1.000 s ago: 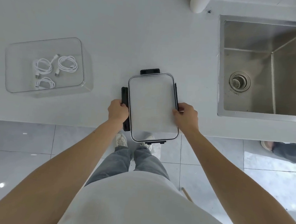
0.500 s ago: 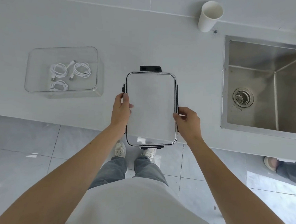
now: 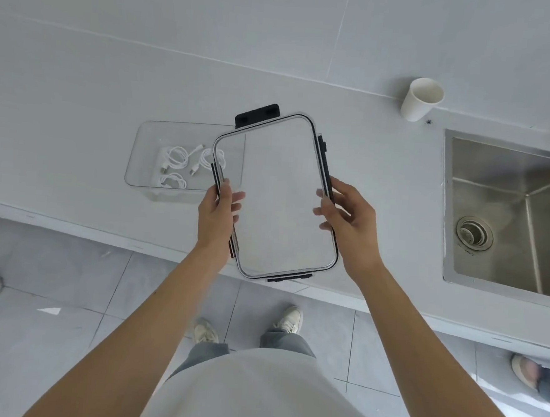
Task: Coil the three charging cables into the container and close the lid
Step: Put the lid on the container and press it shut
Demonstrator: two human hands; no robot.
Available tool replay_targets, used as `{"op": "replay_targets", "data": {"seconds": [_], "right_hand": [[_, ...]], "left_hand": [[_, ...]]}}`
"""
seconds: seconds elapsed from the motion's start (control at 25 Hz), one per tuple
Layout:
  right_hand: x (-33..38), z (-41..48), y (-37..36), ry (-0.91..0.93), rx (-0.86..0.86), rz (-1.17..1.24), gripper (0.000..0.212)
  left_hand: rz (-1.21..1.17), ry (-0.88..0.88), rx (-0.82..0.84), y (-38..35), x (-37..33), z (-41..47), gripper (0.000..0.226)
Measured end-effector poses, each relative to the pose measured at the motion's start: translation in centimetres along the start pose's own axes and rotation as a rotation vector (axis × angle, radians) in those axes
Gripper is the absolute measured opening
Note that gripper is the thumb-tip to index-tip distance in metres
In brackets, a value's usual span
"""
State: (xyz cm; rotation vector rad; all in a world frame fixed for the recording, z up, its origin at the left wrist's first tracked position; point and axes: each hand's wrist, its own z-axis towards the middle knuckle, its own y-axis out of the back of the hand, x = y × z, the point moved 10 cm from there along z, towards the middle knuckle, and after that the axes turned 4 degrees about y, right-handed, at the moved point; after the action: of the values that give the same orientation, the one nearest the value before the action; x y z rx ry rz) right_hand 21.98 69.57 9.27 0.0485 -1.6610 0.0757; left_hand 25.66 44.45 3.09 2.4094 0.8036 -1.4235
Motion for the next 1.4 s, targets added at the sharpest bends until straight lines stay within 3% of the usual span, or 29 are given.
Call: {"op": "replay_targets", "data": {"seconds": [0.2,0.36,0.52,0.68,0.76,0.84,1.0,1.16,1.28,1.4], "right_hand": [[3.9,-1.7,-6.8,0.168,0.031,-0.094,0.034],[7.0,-3.9,-12.6,0.382,0.058,-0.340,0.036],[10.4,-6.9,-18.2,0.761,0.152,-0.662,0.034],[11.3,-8.9,-22.2,1.002,0.218,-0.847,0.032],[11.4,-9.3,-23.6,1.071,0.245,-0.929,0.031],[11.4,-9.7,-24.7,1.106,0.260,-0.989,0.032],[11.1,-9.2,-25.6,1.013,0.249,-1.003,0.036],[10.1,-7.2,-24.4,0.713,0.220,-0.934,0.041],[8.0,-6.1,-22.3,0.369,0.097,-0.728,0.066],[5.5,-5.6,-21.1,0.152,-0.009,-0.508,0.092]], "left_hand": [[-0.034,0.085,0.029,5.0,-2.6,0.2,0.023],[-0.076,0.269,0.270,7.4,-5.5,-0.2,0.074],[-0.357,0.438,0.403,10.5,-8.5,-0.2,0.108],[-0.659,0.575,0.550,12.5,-10.3,-0.4,0.099],[-0.653,0.534,0.656,13.2,-11.3,-0.5,0.069],[-0.608,0.466,0.660,14.1,-11.7,-0.3,0.042],[-0.556,0.380,0.521,16.6,-11.5,1.3,0.028],[-0.610,0.315,0.597,17.5,-12.3,1.4,0.022],[-0.673,0.288,0.650,17.7,-12.8,1.5,0.018],[-0.671,0.291,0.670,17.6,-12.6,2.2,0.025]]}}
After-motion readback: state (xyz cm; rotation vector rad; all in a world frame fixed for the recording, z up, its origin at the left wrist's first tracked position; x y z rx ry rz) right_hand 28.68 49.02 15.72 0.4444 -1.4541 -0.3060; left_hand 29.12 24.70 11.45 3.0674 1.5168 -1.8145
